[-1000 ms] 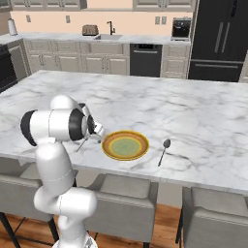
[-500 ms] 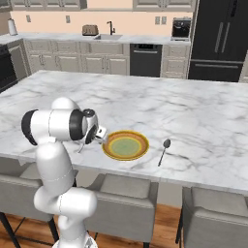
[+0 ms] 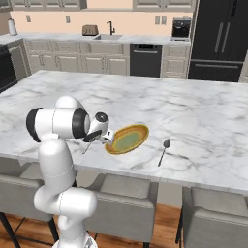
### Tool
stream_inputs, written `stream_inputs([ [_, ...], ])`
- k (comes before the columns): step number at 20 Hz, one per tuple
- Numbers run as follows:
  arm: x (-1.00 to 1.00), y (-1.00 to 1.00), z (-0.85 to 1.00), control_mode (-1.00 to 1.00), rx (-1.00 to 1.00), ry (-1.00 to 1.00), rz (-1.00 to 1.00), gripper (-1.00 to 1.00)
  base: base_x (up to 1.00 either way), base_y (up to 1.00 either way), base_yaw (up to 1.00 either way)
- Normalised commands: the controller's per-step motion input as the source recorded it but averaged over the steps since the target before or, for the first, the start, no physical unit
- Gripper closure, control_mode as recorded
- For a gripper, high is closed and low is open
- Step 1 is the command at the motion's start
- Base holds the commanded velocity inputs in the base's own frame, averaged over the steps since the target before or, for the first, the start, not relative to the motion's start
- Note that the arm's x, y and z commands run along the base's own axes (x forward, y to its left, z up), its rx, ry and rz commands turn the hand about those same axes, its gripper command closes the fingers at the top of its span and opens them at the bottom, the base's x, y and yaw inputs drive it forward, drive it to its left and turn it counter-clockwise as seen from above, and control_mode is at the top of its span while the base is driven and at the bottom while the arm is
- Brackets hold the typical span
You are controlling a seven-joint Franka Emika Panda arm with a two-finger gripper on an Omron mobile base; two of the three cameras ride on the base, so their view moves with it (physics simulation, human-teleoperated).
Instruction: Take the fork and place it on the left side of the plate. Then take the spoon and place it on the right side of the plate. Make sure they're directly next to the plate.
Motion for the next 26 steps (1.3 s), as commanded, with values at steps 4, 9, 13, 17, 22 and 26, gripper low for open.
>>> stream_inputs([
  [4,0.19,0.29,0.29,-1.00,0.00,0.03,0.01,-1.00,0.00,0.00,0.00],
  [9,0.27,0.23,0.53,-1.00,-0.02,0.01,0.00,-1.00,0.00,0.00,0.00],
  [13,0.13,0.06,0.55,-1.00,-0.01,0.00,0.00,-1.00,0.00,0.00,0.00],
  [17,0.01,0.00,0.61,-1.00,-0.05,0.07,0.00,-1.00,0.00,0.00,0.00],
  [22,-0.28,-0.05,0.57,-1.00,-0.09,0.23,0.00,-1.00,0.00,0.00,0.00],
  [26,-0.50,-0.30,0.41,-1.00,-0.04,0.23,0.00,-1.00,0.00,0.00,0.00],
])
